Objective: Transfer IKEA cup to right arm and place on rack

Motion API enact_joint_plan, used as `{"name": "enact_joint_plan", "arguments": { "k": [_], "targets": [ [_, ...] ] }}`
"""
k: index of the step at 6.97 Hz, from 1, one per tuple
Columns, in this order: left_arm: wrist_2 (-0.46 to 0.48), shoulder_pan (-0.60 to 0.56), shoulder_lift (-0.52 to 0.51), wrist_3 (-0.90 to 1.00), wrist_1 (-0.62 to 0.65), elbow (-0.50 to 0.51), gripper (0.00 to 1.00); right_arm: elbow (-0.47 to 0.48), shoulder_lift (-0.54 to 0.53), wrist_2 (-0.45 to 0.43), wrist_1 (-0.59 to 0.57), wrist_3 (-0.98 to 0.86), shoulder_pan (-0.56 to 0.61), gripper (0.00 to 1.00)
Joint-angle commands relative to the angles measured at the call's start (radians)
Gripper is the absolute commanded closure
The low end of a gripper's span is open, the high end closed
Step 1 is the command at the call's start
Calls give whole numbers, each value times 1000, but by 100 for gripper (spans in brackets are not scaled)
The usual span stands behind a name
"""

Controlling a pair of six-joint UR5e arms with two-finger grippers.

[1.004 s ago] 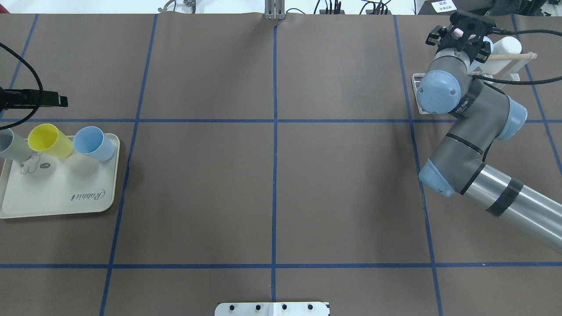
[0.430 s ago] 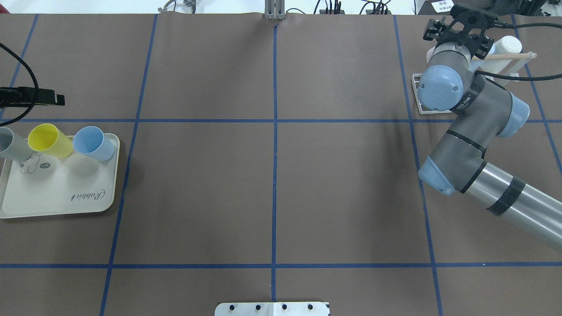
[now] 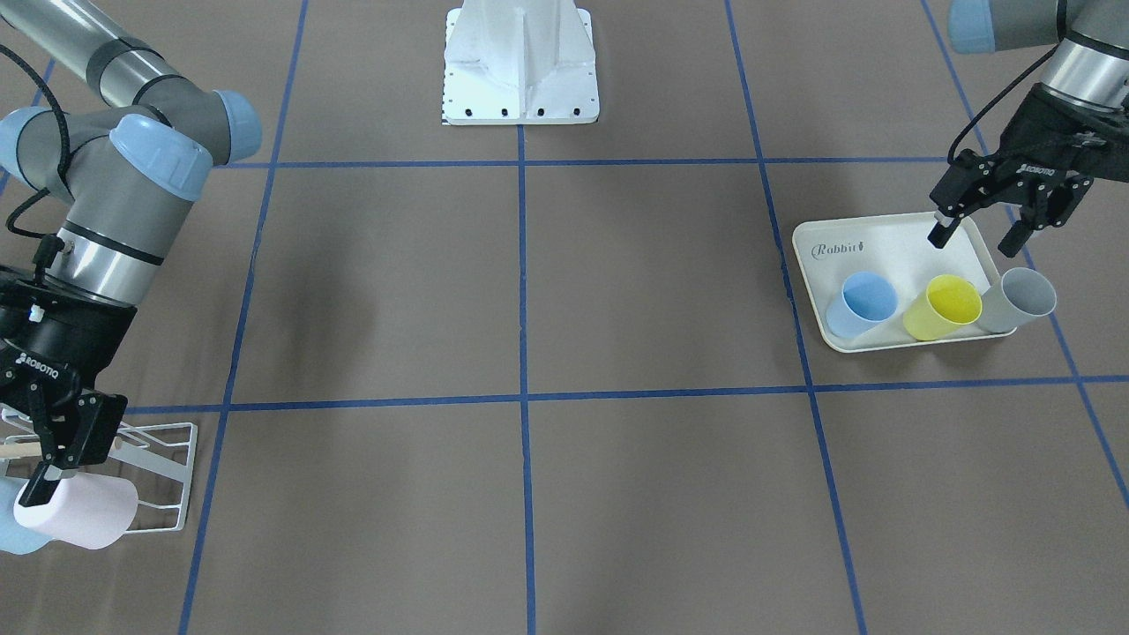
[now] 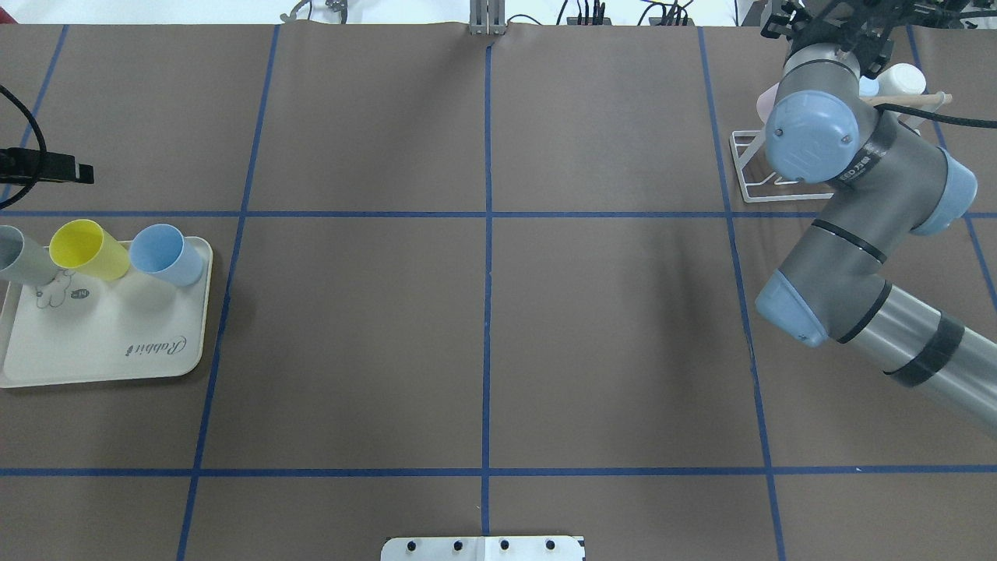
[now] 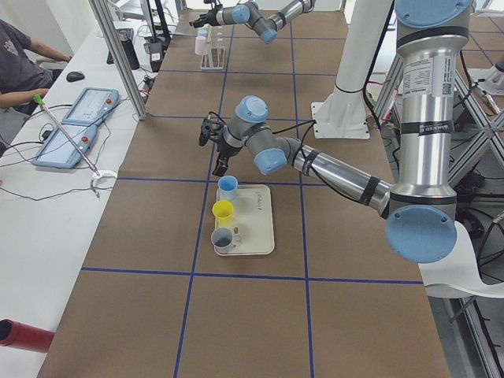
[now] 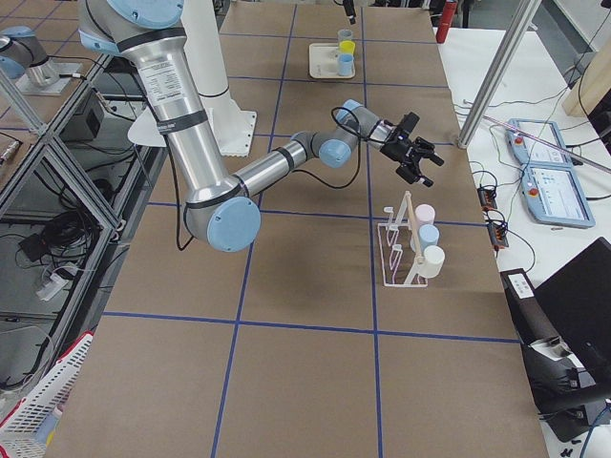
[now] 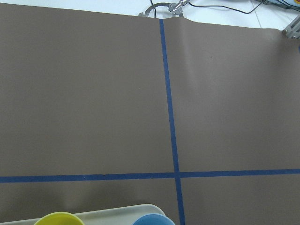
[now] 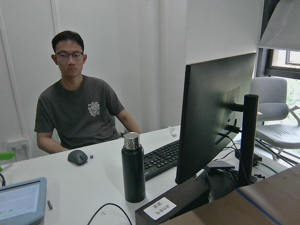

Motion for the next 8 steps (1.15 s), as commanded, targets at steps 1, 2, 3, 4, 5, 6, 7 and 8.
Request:
{"name": "enact_joint_plan", "arguments": {
  "k": [1,2,3,4,5,6,7,8],
  "targets": [
    [-69,-63,17,150,85,10,0,150,-57,0,0,69,0,0],
    [-93,-77,19,192,150,12,0,211,-65,2,0,120,-1,0],
    [-107,-79,20,249,243,12,0,248,-65,6,0,184,-6,0],
    [-109,-91,20,316,321,19,0,287,-62,50,4,247,-9,0],
    [-129,-108,20,341,337,48,0,322,-49,61,6,290,-26,0],
    [-197,-152,11,381,333,106,0,348,-31,68,10,350,-53,0],
    [-239,-210,1,466,333,160,0,362,-2,69,33,408,-99,0],
    [-262,-235,-6,517,328,196,0,364,3,69,91,435,-140,0]
  ]
}}
